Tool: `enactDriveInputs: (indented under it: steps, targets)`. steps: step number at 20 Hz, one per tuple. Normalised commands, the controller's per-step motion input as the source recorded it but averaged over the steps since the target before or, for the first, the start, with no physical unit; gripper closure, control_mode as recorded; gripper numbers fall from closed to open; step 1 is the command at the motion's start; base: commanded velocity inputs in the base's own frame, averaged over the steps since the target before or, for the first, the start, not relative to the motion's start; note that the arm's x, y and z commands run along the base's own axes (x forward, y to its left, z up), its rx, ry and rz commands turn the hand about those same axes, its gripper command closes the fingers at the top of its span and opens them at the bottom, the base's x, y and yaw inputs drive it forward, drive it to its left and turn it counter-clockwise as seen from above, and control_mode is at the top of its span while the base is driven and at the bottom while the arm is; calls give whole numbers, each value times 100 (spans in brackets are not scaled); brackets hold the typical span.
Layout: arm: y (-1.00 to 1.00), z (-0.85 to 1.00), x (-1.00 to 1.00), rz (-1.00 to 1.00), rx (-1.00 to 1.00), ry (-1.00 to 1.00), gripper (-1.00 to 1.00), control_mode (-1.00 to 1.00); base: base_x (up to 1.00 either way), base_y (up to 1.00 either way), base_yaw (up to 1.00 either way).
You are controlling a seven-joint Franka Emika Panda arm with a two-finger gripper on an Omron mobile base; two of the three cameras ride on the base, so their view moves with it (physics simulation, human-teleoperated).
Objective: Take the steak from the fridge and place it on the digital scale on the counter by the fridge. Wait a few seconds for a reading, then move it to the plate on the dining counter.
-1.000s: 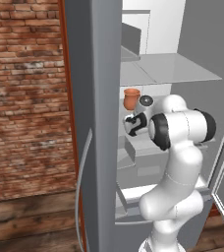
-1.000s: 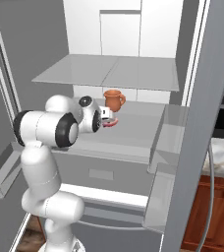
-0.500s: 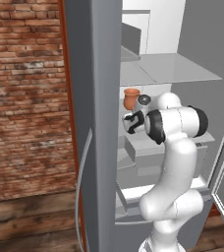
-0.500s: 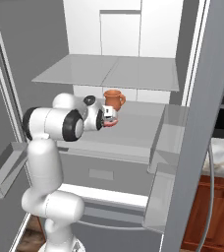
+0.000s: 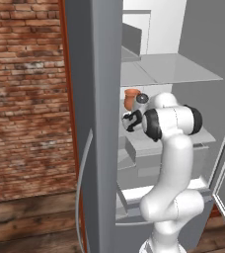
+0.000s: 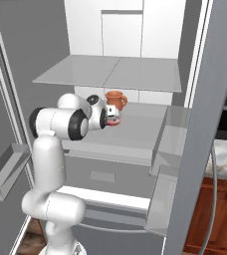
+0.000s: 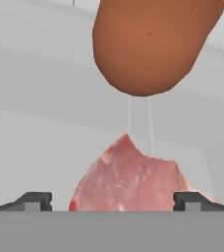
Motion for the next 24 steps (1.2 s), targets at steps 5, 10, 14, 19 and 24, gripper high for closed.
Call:
enactDriveInputs:
  steps: [5,10,14,19,24]
  targets:
    - [0,-59,17,0,-3,7,100,-100,0,0,0]
    - [-3,-46,-27,-2,-4,0,100,-100,0,0,0]
    - [-20,-17,-89,-3,0,-11,100,-100,0,0,0]
    - [-8,-1,-94,-4,0,-15,100,-100,0,0,0]
    - [0,9,-99,-4,3,-20,100,-100,0,0,0]
